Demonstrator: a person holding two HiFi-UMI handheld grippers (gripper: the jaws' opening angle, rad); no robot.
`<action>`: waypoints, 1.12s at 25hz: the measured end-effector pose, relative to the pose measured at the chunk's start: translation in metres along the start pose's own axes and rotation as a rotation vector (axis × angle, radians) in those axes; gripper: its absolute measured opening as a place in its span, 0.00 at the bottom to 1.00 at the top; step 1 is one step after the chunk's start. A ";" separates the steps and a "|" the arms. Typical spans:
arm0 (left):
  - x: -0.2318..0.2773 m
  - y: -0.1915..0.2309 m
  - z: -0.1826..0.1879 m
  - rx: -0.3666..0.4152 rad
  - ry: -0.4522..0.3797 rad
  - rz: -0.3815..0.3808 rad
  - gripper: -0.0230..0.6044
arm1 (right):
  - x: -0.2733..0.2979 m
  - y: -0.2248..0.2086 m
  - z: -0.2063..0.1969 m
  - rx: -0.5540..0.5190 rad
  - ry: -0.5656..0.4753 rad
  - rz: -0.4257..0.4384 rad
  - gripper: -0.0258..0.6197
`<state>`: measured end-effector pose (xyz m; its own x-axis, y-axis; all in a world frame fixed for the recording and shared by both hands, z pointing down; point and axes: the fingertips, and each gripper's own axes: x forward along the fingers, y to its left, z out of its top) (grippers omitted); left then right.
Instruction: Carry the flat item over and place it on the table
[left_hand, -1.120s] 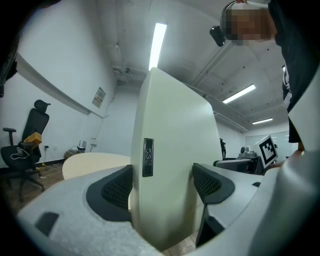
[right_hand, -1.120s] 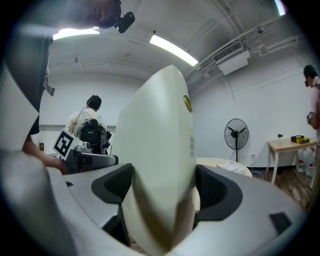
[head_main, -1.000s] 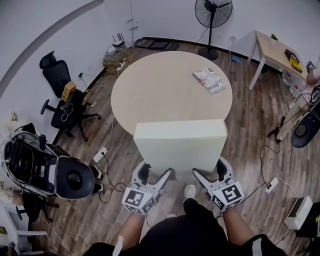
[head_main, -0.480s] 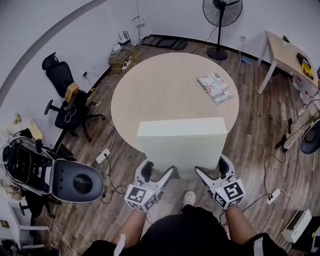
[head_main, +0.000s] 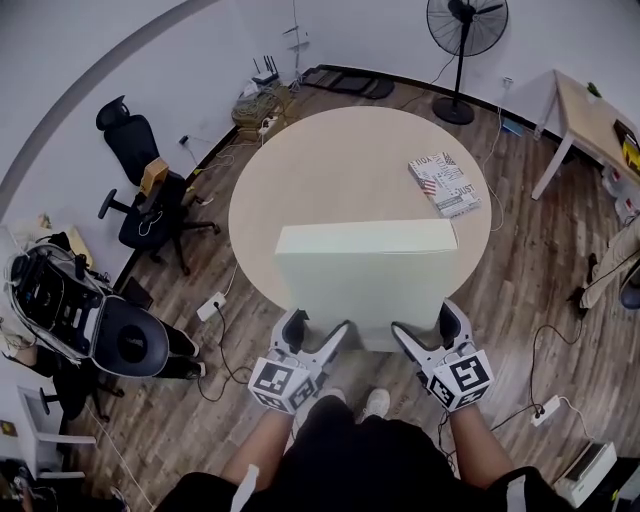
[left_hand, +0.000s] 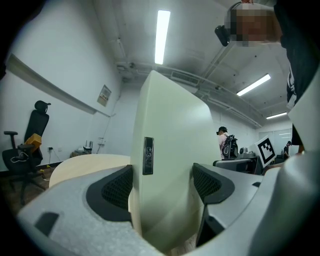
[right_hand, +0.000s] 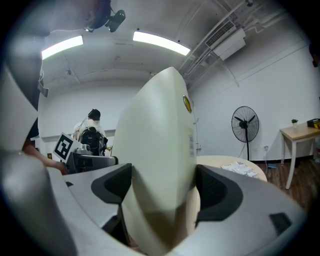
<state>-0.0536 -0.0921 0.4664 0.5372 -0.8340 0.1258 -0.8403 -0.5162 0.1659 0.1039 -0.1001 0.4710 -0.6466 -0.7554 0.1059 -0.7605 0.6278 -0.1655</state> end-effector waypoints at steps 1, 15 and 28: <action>0.004 0.003 0.001 0.006 0.001 -0.004 0.60 | 0.004 -0.002 0.001 0.000 -0.003 -0.002 0.61; 0.066 0.068 0.025 0.005 0.001 -0.033 0.60 | 0.084 -0.037 0.020 -0.001 0.017 -0.031 0.61; 0.126 0.144 0.024 -0.036 0.041 -0.116 0.60 | 0.164 -0.065 0.016 0.028 0.052 -0.119 0.61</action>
<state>-0.1082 -0.2764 0.4832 0.6340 -0.7599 0.1433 -0.7693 -0.6010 0.2169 0.0486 -0.2678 0.4837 -0.5548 -0.8130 0.1767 -0.8305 0.5284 -0.1762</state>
